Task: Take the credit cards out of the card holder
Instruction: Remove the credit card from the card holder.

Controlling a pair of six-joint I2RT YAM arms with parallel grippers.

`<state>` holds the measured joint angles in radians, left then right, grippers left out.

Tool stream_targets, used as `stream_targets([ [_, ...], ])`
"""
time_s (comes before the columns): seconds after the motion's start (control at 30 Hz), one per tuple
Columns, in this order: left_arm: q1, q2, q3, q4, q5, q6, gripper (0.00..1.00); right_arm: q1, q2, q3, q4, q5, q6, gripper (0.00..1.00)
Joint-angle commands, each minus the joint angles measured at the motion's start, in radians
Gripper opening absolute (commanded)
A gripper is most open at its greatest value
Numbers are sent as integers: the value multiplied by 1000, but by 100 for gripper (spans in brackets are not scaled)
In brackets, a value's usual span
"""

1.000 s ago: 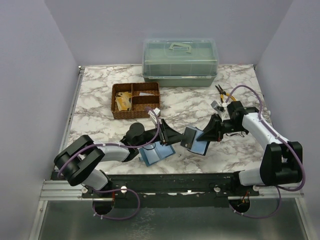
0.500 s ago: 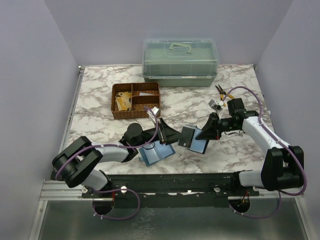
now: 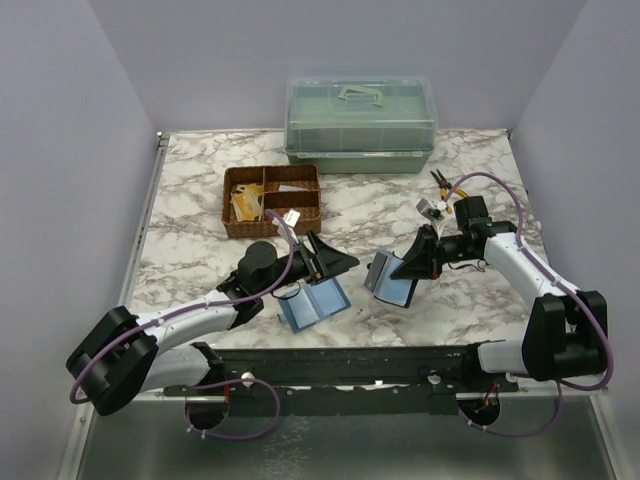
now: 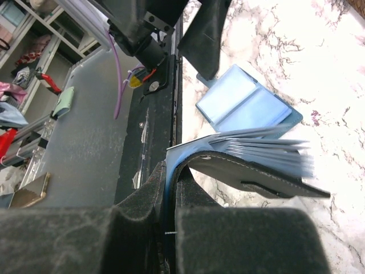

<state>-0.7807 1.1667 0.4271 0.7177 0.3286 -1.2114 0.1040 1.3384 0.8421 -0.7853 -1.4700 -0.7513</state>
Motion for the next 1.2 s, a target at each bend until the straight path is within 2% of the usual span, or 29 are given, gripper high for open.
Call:
stream_targets([
  [0.0,4,33,35,-185,-57,53,83,6,14,0,-2,-48,-11,0],
  [0.37,4,170,85,-50,78,15,82,10,16,4,-20,-53,-29,0],
  [0.57,4,193,81,8,95,-14,79,11,17,2,-23,-53,-34,0],
  [0.93,4,268,87,97,151,-71,66,15,23,8,-36,-55,-48,0],
  [1.17,4,296,83,115,155,-86,64,17,22,9,-38,-56,-49,0],
])
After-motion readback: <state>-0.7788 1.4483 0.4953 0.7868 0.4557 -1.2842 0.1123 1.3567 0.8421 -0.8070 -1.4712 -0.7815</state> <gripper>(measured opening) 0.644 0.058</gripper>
